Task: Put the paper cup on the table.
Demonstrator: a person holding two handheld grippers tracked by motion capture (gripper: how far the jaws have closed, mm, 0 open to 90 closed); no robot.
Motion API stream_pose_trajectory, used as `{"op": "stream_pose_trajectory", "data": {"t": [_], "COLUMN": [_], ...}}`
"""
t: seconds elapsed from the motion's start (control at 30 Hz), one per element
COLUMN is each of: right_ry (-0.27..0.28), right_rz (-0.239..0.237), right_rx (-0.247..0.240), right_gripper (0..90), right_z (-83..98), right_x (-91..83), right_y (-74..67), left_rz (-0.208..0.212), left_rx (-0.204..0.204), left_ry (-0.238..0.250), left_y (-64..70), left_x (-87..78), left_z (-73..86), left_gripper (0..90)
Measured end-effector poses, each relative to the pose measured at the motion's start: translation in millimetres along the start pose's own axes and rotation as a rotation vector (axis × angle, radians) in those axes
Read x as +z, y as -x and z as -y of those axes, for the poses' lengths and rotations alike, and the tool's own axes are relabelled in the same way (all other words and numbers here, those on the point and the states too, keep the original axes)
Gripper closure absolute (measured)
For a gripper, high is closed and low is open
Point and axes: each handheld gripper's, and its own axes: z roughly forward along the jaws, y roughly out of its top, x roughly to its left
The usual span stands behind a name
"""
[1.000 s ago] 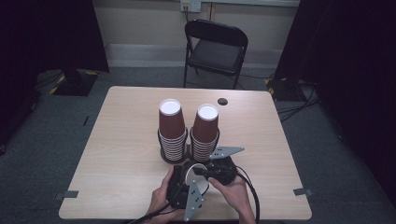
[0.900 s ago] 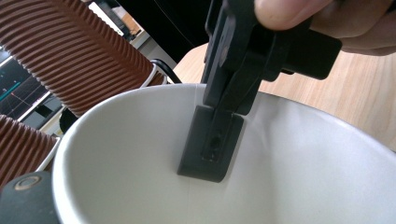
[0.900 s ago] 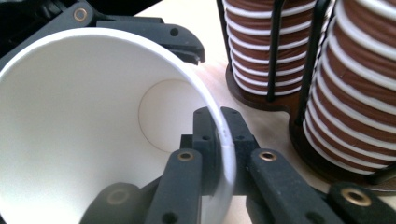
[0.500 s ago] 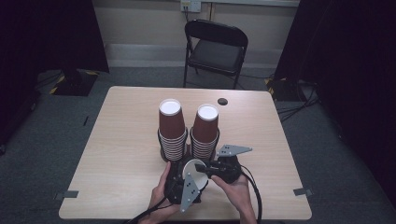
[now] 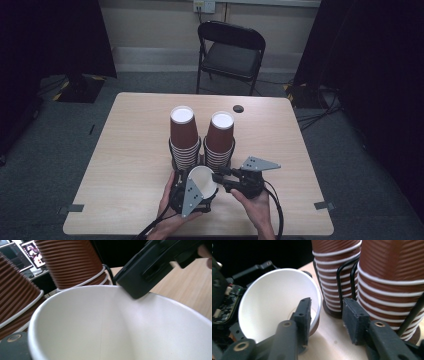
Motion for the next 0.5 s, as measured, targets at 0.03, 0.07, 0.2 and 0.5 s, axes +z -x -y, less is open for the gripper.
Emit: {"op": "stream_pose_trajectory", "data": {"t": [0.03, 0.07, 0.2, 0.5], "right_ry": [0.017, 0.028, 0.098, 0.173], "right_rz": [0.008, 0.019, 0.067, 0.182], "right_rx": [-0.003, -0.011, -0.029, -0.049], "right_gripper": [54.0, 50.0, 40.7, 39.8], "right_z": [0.2, 0.5, 2.0, 16.9], "right_x": [-1.4, -2.8, -9.4, -22.4], "right_y": [0.0, -0.2, -0.5, 4.2], "left_rz": [-0.001, -0.009, -0.021, -0.076], "left_rx": [-0.009, -0.023, -0.103, -0.198], "left_ry": [0.000, 0.002, 0.011, 0.010], "left_y": [-2.1, -4.1, -12.7, -30.9], "left_x": [-1.2, -2.4, -9.1, -27.7], "left_z": [1.1, 2.3, 7.4, 15.4], "left_gripper": [8.5, 8.5, 8.5, 8.1]}}
